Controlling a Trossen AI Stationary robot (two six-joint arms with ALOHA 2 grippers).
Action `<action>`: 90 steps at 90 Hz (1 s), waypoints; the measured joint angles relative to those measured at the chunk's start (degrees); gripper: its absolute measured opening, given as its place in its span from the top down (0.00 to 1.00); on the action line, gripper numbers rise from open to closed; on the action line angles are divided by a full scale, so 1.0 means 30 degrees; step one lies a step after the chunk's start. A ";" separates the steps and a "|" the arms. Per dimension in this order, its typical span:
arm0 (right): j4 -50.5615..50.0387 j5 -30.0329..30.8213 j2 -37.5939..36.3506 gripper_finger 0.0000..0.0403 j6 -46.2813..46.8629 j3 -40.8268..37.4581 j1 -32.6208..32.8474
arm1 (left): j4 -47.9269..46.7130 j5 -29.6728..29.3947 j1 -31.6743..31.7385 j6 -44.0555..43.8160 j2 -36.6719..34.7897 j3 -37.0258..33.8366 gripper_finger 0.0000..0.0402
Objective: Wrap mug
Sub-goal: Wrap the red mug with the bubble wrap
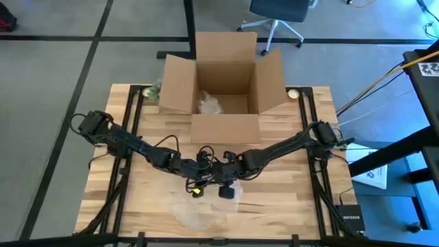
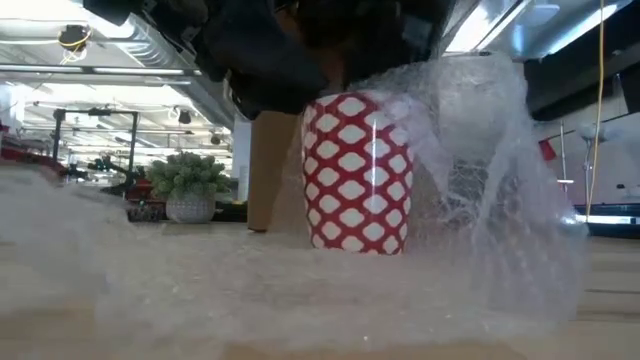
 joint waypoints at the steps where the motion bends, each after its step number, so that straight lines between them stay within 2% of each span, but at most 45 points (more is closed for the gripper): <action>1: -0.0179 0.0005 -0.0100 1.00 0.0000 0.0153 0.0046 | -0.0002 -0.0005 0.0000 0.0003 0.0000 0.0000 0.59; 13: -0.2307 0.0200 -0.1130 1.00 0.0184 0.1376 0.0602 | 0.0003 -0.0024 0.0000 0.0004 0.0000 0.0000 0.59; 30: -0.2372 0.0360 -0.1215 1.00 0.0726 0.1367 0.1495 | 0.0031 -0.0031 0.0000 0.0087 0.0000 0.0000 0.59; 49: -0.1576 0.2159 0.0048 1.00 0.1118 0.0787 0.0906 | 0.0032 -0.0075 0.0022 0.0073 0.0000 -0.0015 0.59; 79: -0.0825 0.1482 0.2702 1.00 0.0379 0.0856 -0.0264 | 0.0083 -0.0095 0.0000 0.0080 0.0000 -0.0007 0.59; 90: -0.0364 0.1161 0.2890 1.00 0.0041 0.0849 -0.0249 | -0.0161 -0.0019 0.0000 -0.0007 0.0000 0.0007 0.59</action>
